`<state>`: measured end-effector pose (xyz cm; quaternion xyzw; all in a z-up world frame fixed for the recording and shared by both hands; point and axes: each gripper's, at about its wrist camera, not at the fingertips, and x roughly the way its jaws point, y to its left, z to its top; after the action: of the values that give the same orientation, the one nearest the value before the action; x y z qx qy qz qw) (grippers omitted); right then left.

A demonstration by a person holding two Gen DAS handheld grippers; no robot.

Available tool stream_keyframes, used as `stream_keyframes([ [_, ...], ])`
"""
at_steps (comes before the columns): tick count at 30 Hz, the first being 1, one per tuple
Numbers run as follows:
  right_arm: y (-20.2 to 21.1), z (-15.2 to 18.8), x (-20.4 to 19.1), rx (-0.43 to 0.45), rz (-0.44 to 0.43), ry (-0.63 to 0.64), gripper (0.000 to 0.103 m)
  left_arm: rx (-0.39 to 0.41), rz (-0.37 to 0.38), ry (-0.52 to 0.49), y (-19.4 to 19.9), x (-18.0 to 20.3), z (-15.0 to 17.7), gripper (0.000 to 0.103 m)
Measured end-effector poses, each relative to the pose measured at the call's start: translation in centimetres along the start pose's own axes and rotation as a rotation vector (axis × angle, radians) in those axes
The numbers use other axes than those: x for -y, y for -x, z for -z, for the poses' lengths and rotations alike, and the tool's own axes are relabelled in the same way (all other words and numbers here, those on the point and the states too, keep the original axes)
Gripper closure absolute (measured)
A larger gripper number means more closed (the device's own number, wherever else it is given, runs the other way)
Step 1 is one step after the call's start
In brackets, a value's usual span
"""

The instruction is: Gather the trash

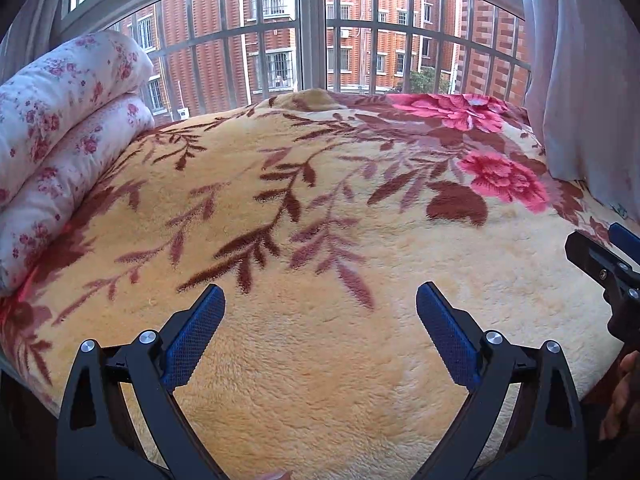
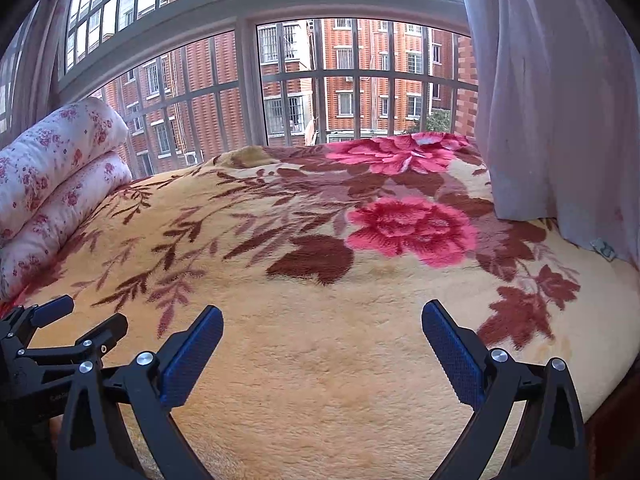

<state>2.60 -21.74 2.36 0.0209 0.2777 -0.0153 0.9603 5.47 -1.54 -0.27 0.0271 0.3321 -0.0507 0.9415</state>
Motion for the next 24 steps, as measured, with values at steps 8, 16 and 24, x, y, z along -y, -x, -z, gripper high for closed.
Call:
stream_keyframes([
  [8,-0.04,0.30,0.60,-0.006,0.002,-0.023,0.005,0.000,-0.005,-0.019,-0.15,0.60,0.09,0.009],
  [16,-0.12,0.40,0.64,-0.010,0.007,-0.023,0.005,0.006,0.003,-0.016,-0.11,0.59,-0.10,0.009],
  [24,-0.15,0.46,0.57,-0.011,0.005,-0.016,0.005,-0.002,0.008,0.007,-0.46,0.09,-0.16,0.009],
])
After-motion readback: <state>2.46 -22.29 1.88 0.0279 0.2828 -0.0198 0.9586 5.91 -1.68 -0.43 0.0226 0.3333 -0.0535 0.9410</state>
